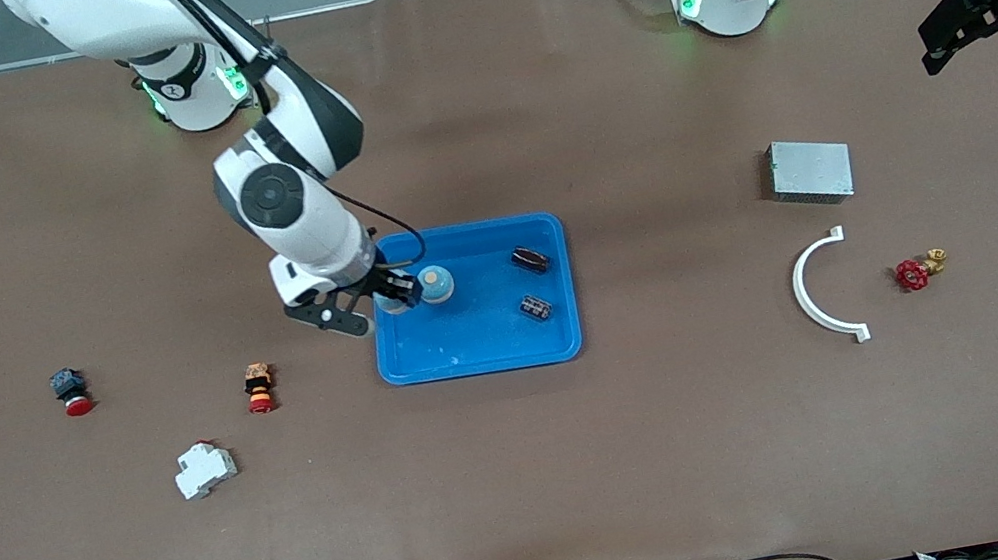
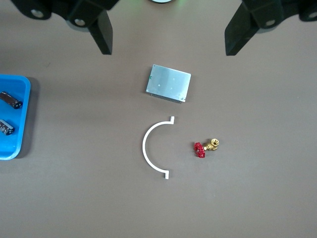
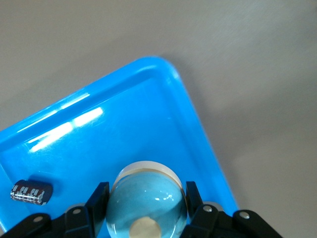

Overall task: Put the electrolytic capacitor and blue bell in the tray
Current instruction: 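Carry the second blue bell over the tray with the right gripper, then lower the bell into the tray and open the right gripper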

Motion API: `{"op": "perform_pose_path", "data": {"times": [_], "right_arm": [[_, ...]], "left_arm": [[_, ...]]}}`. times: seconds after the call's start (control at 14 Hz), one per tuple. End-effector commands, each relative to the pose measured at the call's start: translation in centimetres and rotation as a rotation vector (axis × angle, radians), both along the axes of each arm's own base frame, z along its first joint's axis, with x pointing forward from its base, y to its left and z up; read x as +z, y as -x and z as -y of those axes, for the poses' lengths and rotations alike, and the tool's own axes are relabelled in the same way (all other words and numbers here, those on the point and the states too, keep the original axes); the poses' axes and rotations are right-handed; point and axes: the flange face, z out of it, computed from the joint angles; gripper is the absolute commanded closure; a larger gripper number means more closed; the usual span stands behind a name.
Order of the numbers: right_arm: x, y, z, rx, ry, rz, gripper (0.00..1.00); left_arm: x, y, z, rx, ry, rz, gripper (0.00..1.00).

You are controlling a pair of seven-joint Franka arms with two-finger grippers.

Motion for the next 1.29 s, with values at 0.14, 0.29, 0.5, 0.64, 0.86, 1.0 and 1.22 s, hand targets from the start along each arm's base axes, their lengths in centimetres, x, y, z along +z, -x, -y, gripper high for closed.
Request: {"op": "perform_pose_path", "data": {"times": [0.14, 0.29, 0.5, 0.64, 0.86, 1.0, 1.22], "right_arm": [[-4.7, -1.9, -3.0, -0.063, 0.088, 0.006, 1.0], [-5.9, -1.8, -3.8, -0.06, 0.096, 0.003, 1.0], [-6.3, -2.7, -4.4, -0.063, 0.088, 0.013, 1.0], [-6.3, -3.7, -4.7, -0.07, 0.076, 0.023, 1.0], [-7.9, -3.6, -4.7, -0.055, 0.133, 0.057, 1.0], [-8.7, -3.8, -4.6, -0.061, 0.152, 0.073, 1.0], [-9.6, -4.1, -4.5, -0.063, 0.15, 0.077, 1.0]], "left_arm": [[1.0, 1.3, 0.3, -0.016, 0.019, 0.001, 0.0], [1.0, 1.4, 0.7, -0.023, 0.018, 0.0, 0.0], [1.1, 1.4, 1.0, -0.028, 0.018, 0.003, 0.0], [1.0, 1.3, 1.0, -0.028, 0.018, 0.0, 0.0], [1.0, 1.3, 1.0, -0.028, 0.018, 0.0, 0.0], [1.0, 1.3, 0.9, -0.025, 0.018, 0.0, 0.0], [1.0, 1.3, 0.6, -0.02, 0.018, 0.0, 0.0]]}}
